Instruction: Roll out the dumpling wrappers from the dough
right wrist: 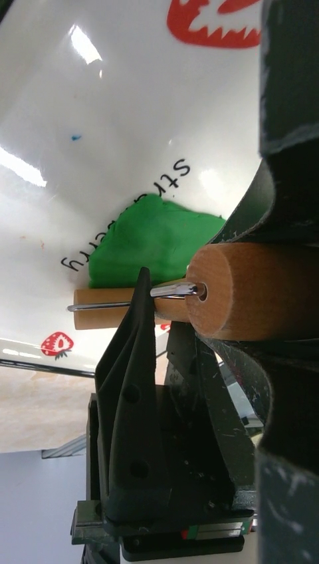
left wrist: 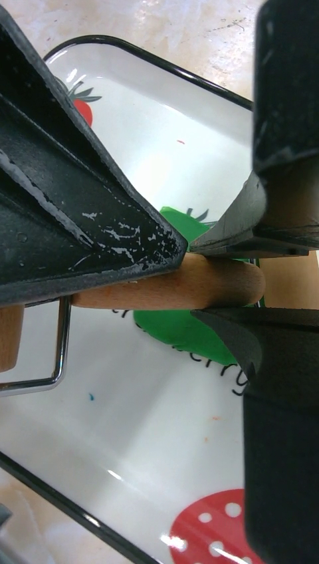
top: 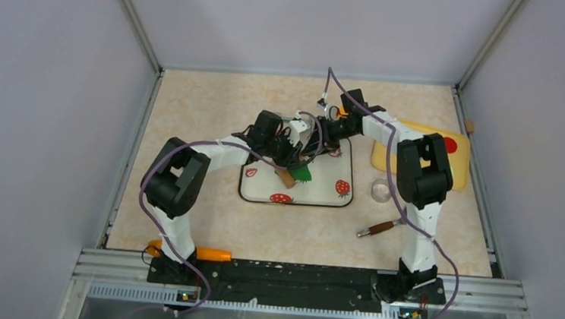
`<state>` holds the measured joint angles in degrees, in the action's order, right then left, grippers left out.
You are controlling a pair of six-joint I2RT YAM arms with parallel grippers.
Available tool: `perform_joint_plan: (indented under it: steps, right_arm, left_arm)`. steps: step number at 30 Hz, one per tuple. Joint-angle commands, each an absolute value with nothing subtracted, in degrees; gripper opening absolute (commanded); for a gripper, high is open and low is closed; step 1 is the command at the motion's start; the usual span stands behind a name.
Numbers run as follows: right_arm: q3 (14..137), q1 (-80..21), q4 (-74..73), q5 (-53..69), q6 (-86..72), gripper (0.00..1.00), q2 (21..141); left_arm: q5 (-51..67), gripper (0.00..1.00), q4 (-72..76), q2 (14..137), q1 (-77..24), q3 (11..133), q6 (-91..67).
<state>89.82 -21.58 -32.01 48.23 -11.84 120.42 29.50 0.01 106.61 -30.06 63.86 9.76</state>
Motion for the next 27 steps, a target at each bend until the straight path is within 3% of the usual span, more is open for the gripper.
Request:
perform_joint_plan:
  steps: [1,10,19,27]
  right_arm:
    - [88.59,-25.09,-32.28,40.49,-8.11,0.0,123.66]
    - [86.9,-25.94,-28.69,42.5,-9.71,0.0,123.4]
    - [96.17,-24.66,-33.19,49.97,-5.99,0.0,118.32]
    - [98.61,-21.36,-39.64,47.86,7.03,0.0,116.17]
  left_arm:
    - [24.33,0.0,-6.48,106.49,-28.12,59.53,7.06]
    - [24.55,0.0,-9.38,103.87,-27.8,61.29,6.39]
    - [25.57,0.0,-9.32,93.0,-29.12,66.66,13.36]
    - [26.14,0.0,-5.56,101.66,-31.18,75.12,10.28]
